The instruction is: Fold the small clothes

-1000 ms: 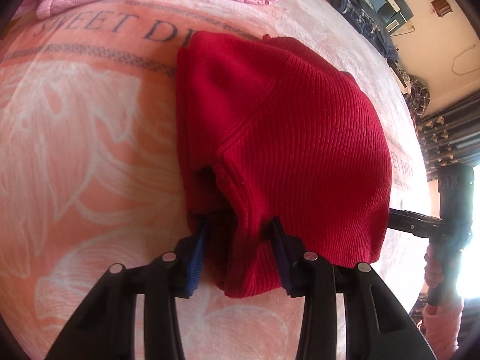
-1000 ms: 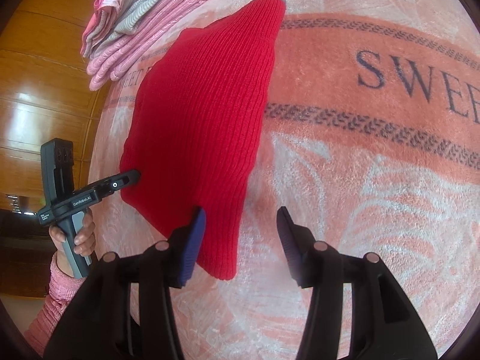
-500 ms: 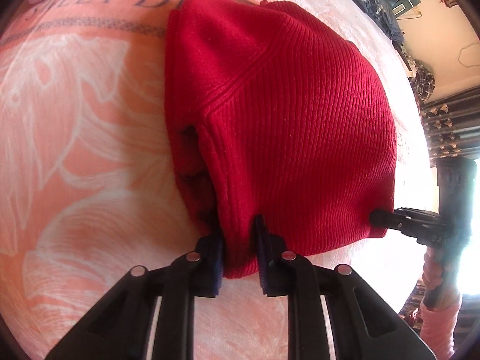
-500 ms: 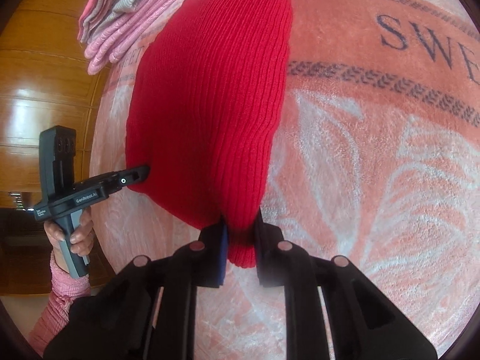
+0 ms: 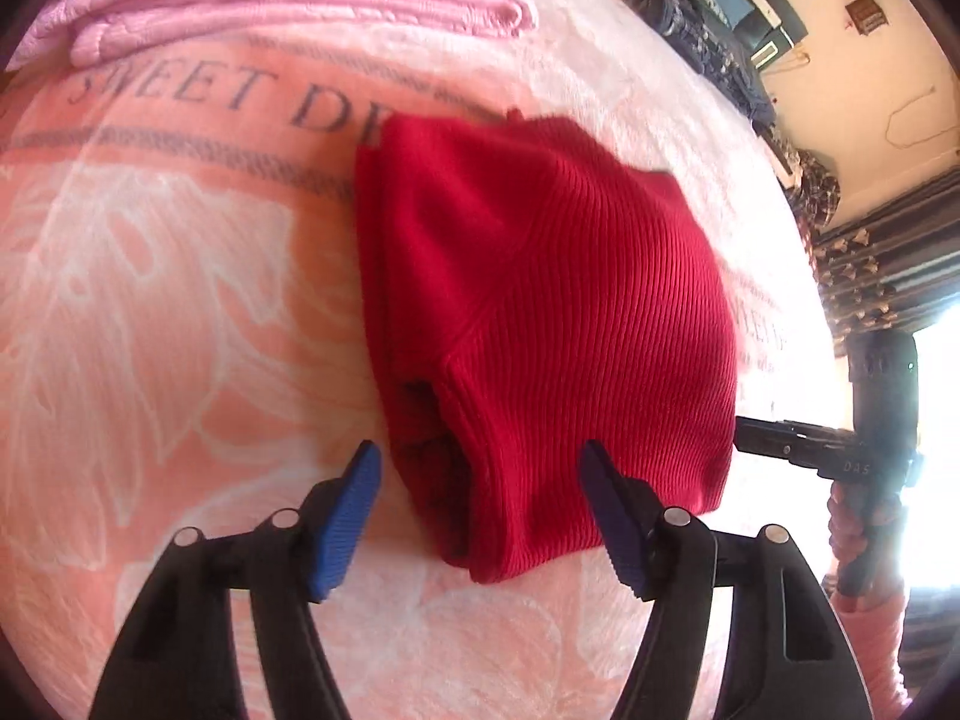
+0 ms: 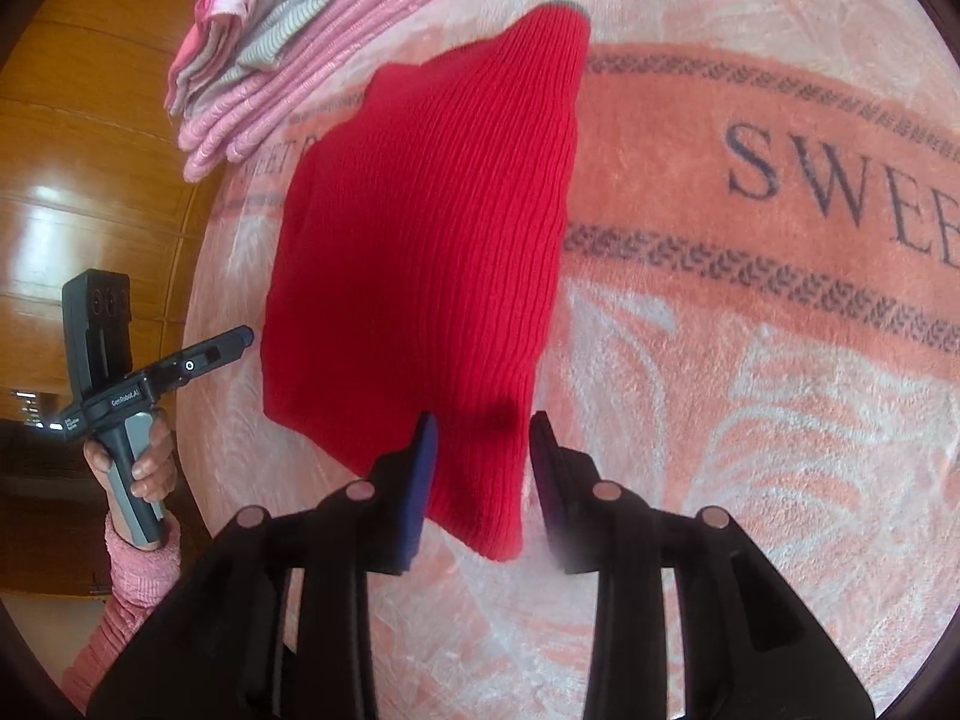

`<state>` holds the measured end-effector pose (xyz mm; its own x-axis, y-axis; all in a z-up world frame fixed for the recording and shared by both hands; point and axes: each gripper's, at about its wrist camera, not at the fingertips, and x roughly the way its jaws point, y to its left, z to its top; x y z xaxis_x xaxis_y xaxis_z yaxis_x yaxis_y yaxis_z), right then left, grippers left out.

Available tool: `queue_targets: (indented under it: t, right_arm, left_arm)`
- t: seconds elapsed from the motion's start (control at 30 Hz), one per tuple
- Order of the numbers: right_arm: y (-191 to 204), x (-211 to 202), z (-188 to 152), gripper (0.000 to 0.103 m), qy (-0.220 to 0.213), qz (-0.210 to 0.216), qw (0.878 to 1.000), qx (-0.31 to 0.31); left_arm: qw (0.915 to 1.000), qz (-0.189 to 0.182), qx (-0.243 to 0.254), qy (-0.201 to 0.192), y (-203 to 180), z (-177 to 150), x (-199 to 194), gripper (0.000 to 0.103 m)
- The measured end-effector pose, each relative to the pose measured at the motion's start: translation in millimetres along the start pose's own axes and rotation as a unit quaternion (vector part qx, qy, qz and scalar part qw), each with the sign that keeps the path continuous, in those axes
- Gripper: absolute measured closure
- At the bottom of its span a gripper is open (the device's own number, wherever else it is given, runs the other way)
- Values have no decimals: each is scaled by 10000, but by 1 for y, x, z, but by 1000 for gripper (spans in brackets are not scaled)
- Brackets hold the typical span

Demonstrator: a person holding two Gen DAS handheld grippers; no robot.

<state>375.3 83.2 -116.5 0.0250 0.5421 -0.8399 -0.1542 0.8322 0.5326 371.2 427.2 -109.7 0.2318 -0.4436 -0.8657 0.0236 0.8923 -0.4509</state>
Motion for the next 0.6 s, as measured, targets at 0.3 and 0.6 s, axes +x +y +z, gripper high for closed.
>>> queue_targets:
  t: [0.3,0.6]
  right_arm:
    - [-18,25,35,48,-411,647,9965,322]
    - [-33,43,45,42,-469,1165,9911,438]
  left_arm:
    - [9973,-169,-711,9,46,45,45,36]
    - [9942,-943,-493,-139,29,60,70,36]
